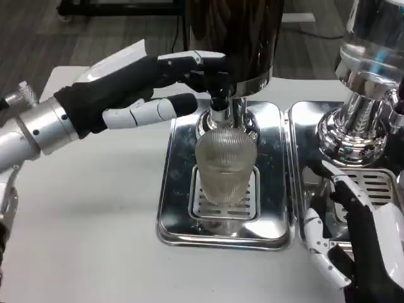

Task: Grasp the cup under the faucet to collect the drink, then remove the cup.

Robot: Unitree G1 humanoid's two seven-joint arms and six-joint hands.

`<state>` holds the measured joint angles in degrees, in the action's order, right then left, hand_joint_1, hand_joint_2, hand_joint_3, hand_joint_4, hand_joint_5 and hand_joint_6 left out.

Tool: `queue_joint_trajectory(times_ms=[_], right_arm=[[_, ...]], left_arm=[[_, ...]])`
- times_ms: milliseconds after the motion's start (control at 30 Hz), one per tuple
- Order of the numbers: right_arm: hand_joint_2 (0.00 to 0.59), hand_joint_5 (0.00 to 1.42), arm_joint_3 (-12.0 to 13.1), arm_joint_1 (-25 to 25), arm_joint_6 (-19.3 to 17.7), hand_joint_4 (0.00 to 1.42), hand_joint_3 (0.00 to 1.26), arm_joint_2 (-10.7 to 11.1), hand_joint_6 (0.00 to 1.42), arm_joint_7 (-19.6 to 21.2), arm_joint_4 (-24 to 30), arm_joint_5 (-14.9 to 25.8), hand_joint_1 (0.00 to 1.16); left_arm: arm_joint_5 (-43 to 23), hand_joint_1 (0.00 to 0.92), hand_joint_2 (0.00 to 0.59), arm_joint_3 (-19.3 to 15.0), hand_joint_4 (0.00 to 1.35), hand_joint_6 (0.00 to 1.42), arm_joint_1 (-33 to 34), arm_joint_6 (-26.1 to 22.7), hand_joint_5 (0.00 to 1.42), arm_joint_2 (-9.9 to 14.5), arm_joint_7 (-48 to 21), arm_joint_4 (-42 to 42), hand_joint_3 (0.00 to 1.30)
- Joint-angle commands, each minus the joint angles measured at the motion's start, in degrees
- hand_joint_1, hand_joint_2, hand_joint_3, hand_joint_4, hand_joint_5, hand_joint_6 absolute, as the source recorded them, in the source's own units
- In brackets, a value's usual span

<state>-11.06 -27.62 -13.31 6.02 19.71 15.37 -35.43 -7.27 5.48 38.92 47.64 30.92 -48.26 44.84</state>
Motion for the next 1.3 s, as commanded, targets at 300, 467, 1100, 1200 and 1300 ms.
queue_joint_trajectory(times_ms=[300,467,1100,1200,1300], right_arm=[[0.586,0.16,0.03,0.30,-1.15,0.22,0.24,-0.24,0.28,0.52,-1.02,1.26,0.45],[0.586,0.16,-0.13,0.79,-1.38,0.22,0.24,-0.08,0.28,0.25,-1.52,1.40,0.45],[0.586,0.16,0.46,0.66,-1.36,0.22,0.24,0.61,0.28,-0.14,-0.99,2.41,0.45],[0.586,0.16,0.59,0.76,-1.32,0.22,0.24,0.77,0.28,-0.37,-0.97,2.79,0.45],[0.586,0.16,0.67,0.99,-1.32,0.22,0.24,0.97,0.28,-0.67,-0.96,3.32,0.45]], left_arm=[[0.51,0.000,0.085,0.14,0.20,0.28,0.69,2.63,0.27,0.83,-3.79,-2.95,0.24],[-0.46,0.000,0.084,-0.17,0.21,0.28,-0.45,2.81,0.27,1.65,-5.04,-5.05,0.24],[-3.66,0.000,0.083,0.48,0.20,0.27,-4.95,-0.36,0.26,1.73,-8.03,-9.94,0.23],[-3.69,0.000,0.083,0.55,0.20,0.27,-5.41,-0.85,0.26,1.67,-8.10,-10.42,0.23],[-3.59,0.000,0.083,0.54,0.20,0.27,-5.96,-1.21,0.25,1.65,-8.02,-10.88,0.23]])
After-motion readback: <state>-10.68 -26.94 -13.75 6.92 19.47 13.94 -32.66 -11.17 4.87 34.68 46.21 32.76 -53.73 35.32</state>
